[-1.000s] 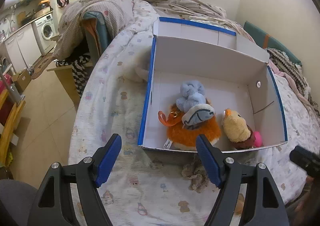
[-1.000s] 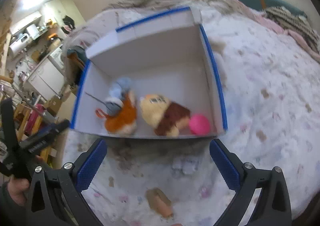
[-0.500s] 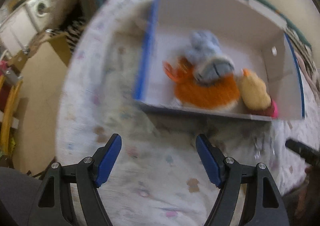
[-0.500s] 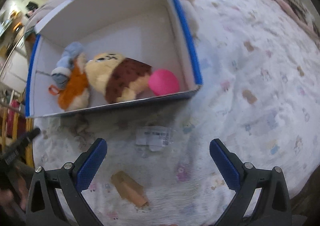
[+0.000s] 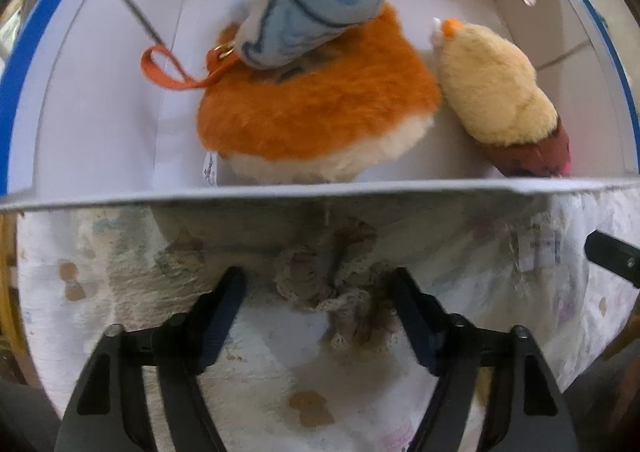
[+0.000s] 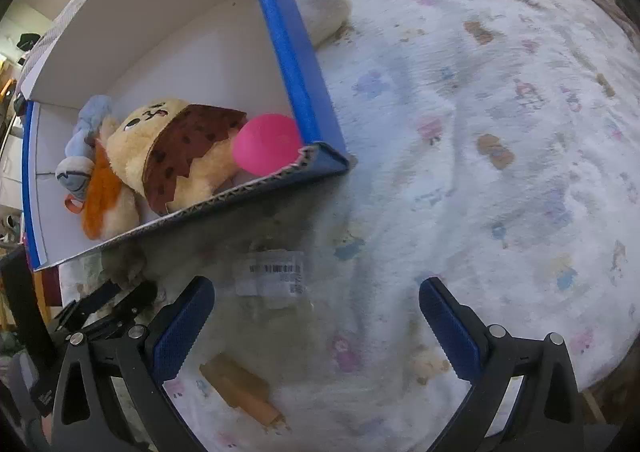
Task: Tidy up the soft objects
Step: 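Lower the left tool to the white lace scrunchie while the right tool reaches the plastic bag, then close the left tool on the lace scrunchie while the right tool grasps the clear barcode bag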
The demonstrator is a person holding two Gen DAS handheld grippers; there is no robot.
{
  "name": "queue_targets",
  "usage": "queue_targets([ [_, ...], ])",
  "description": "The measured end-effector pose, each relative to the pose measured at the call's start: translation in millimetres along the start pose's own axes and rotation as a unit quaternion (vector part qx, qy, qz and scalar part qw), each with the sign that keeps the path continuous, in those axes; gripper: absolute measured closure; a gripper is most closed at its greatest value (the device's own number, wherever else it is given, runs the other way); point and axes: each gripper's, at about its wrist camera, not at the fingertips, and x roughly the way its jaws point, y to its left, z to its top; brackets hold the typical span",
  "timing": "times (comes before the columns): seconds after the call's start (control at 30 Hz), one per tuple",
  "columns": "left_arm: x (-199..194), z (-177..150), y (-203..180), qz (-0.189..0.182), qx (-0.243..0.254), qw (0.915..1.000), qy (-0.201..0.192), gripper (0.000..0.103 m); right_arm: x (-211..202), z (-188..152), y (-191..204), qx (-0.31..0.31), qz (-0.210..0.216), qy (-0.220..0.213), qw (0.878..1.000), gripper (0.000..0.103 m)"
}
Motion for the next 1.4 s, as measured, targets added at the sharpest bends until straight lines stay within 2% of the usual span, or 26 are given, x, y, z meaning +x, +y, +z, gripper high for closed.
queue_targets([
  [0.03,1.3,1.8,4.3,-0.009,-0.006,0.9999,0.003,0.064,2.2,0.8,1.4,0.0,0.001,0.002,1.0,0.0],
  [0.07,2.5,2.5,8.2,-0.018,-0.011,0.9997,0.008,0.071,4.4,1.8,3.1,-0.001,0.002,0.003,1.0,0.0],
  [0.1,2.6,3.0,11.0,-0.028,-0.015,0.9994,0.012,0.083,6.8,2.9,4.7,-0.001,0.001,0.005,1.0,0.0],
  [0.13,2.3,2.7,14.4,-0.036,-0.019,0.9991,0.014,0.089,9.6,5.0,11.5,-0.002,0.001,0.007,1.0,0.0],
  [0.2,0.9,1.1,18.3,-0.034,-0.02,0.9992,0.012,0.091,14.4,7.6,18.0,-0.009,0.001,0.011,1.0,0.0],
  [0.5,-16.0,-4.5,43.4,0.042,-0.031,0.9986,-0.012,0.093,36.5,7.3,44.7,-0.043,0.0,0.046,0.998,0.0],
  [0.6,-18.2,-3.4,48.1,0.038,-0.038,0.9985,-0.013,0.093,45.2,1.3,51.5,-0.061,-0.024,0.054,0.996,0.0],
  [0.7,-19.6,-3.7,53.2,0.049,-0.036,0.998,-0.016,0.093,51.4,-3.3,62.6,-0.089,-0.049,0.054,0.993,0.023],
  [0.8,-17.6,-6.9,53.7,0.05,-0.037,0.998,-0.014,0.093,56.3,-7.5,75.6,-0.112,-0.081,0.048,0.989,0.041],
  [0.9,-12.0,-5.1,54.9,0.053,-0.037,0.9978,-0.015,0.093,52.3,-13.7,81.7,-0.124,-0.086,0.041,0.988,0.066],
  [0.97,-12.6,-10.2,47.5,0.054,-0.038,0.9977,-0.017,0.093,49.2,-17.9,86.2,-0.13,-0.09,0.035,0.987,0.076],
  [1.13,-23.3,-16.6,52.6,0.057,-0.042,0.9971,-0.028,0.093,36.8,-27.1,94.8,-0.135,-0.087,0.021,0.987,0.08],
  [1.4,-50.0,-24.8,51.6,0.054,-0.039,0.9968,-0.043,0.093,0.6,-49.8,119.1,-0.166,-0.042,-0.001,0.985,0.08],
])
